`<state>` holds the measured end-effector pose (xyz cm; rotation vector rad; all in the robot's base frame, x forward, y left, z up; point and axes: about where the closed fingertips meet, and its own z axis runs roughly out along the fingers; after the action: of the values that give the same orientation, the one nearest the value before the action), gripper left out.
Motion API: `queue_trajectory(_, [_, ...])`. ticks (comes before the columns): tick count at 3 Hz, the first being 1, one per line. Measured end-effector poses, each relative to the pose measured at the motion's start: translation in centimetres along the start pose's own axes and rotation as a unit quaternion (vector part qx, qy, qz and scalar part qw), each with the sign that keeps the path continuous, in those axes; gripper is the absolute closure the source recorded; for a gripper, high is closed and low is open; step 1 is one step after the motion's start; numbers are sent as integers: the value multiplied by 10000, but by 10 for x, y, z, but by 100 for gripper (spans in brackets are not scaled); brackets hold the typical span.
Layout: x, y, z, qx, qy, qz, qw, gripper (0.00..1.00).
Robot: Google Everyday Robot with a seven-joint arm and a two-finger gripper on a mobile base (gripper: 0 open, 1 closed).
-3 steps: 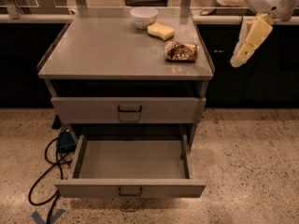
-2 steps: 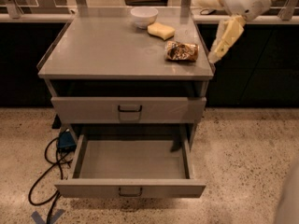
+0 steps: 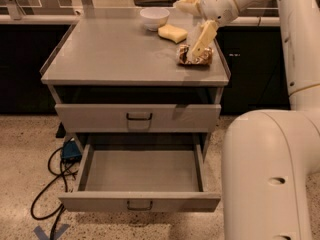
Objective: Place orange can into middle drawer
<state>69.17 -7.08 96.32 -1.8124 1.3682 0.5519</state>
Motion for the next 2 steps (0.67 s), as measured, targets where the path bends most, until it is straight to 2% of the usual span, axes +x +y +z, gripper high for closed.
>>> queue_trajectory(1, [-6,-15,-7,288,-40,-97,9995,0])
queue_trajectory(2, [-6,-21,-2,368,-67,-83,9993,0])
